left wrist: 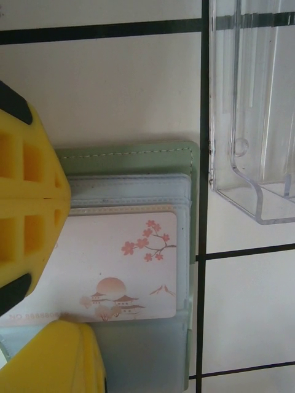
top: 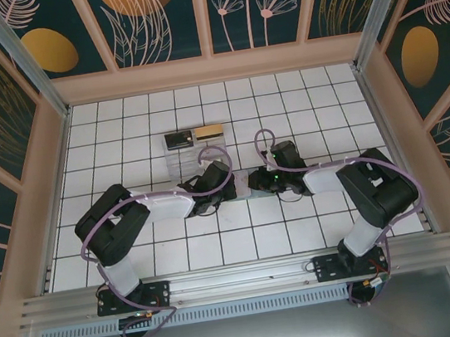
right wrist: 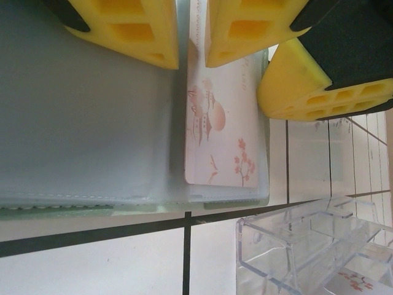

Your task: Take the credit cards out of the card holder

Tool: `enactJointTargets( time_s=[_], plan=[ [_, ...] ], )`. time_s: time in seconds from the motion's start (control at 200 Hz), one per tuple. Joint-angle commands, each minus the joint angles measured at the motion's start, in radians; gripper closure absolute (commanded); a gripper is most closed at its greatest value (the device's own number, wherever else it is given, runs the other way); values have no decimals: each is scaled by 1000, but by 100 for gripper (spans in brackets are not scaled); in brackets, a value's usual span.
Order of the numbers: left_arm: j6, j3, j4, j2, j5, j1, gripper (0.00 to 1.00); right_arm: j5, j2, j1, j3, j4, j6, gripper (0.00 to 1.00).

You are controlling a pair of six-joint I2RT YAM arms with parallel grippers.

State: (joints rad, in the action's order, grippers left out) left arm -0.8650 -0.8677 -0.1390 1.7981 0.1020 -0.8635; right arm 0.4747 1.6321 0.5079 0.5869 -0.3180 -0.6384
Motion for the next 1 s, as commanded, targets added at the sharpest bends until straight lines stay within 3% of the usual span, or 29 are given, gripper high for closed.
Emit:
enactJointTargets(
  time_s=[0.0, 0.17, 0.315, 0.996],
  plan=[
    [-8, 5, 27, 36, -28, 6, 100, 24, 15, 3, 28, -33, -12, 80],
    [-4, 4, 24, 34, -33, 6, 100, 37, 30, 4, 25, -51, -21, 82],
    [-5, 4, 29, 41, -35, 6, 100, 44, 34, 3, 18, -59, -32, 100],
    [-13, -11, 78, 68, -21, 6, 100, 53, -39, -72, -72, -46, -10, 99]
  ],
)
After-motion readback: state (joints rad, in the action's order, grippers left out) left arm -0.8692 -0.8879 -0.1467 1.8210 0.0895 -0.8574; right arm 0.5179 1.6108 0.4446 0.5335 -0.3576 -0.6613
